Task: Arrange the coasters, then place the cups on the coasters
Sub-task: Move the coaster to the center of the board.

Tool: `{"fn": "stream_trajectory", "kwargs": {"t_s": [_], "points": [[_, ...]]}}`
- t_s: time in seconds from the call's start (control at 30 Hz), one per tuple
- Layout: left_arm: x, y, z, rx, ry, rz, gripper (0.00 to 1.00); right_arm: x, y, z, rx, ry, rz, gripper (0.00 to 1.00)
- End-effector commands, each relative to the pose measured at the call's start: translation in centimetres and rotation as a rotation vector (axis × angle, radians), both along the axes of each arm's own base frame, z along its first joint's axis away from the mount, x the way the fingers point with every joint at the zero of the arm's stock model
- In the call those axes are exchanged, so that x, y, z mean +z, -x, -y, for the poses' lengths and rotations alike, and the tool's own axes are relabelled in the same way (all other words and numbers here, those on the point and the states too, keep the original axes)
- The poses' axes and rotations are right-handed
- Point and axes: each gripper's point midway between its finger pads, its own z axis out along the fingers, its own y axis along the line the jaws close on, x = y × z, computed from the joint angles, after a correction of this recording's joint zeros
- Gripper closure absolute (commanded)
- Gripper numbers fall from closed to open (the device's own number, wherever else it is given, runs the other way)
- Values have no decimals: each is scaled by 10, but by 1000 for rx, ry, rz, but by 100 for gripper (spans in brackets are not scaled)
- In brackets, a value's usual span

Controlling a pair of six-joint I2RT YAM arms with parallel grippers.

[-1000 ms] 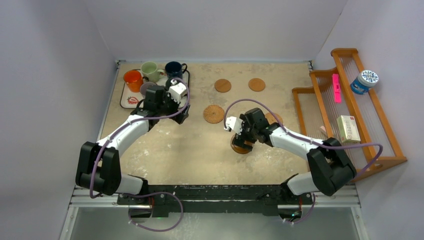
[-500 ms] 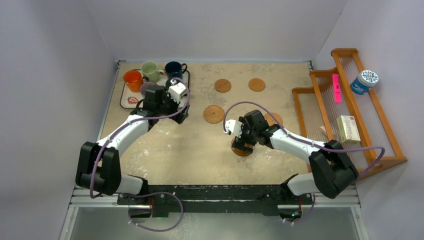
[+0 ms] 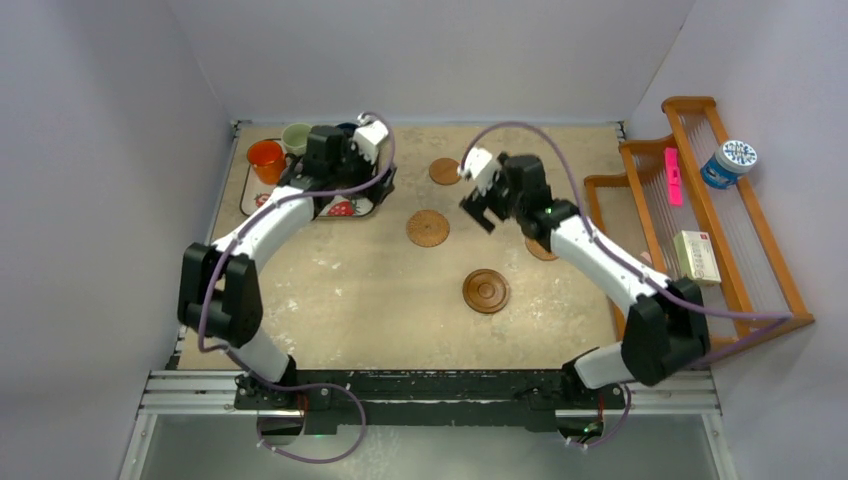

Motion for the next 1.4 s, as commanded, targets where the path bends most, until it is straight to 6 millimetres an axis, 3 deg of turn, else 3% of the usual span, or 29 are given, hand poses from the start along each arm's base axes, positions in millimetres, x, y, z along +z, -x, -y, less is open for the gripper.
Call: {"fn": "stream_trajectory", "kwargs": {"t_s": [0.0,0.13,0.23,0.37,0.57,0.8,1.0,1.37], "points": [[29,-37,53,-45,-22,75,0,38,-78,34,-325,-128,79,1],[18,-73,94,-40,-47,39,0,39,-112,59,-443,-191,51,1],[-6,-101,113,-3,-48,-31,0,37,-114,74,-474,-210,55,1],[-32,-132,131,40,-45,-68,0,37,-102,90,-503,-222,77,1],[-58,-166,133,130,-70,-28,2,36,-79,106,-519,-220,92,1],[-86,-195,114,261,-159,38,5,42,-72,106,-502,-251,112,1],[-103,-201,117,251,-178,37,5,36,-71,106,-500,-250,107,1],[-123,-193,147,174,-180,31,5,36,-68,108,-500,-259,116,1]]}}
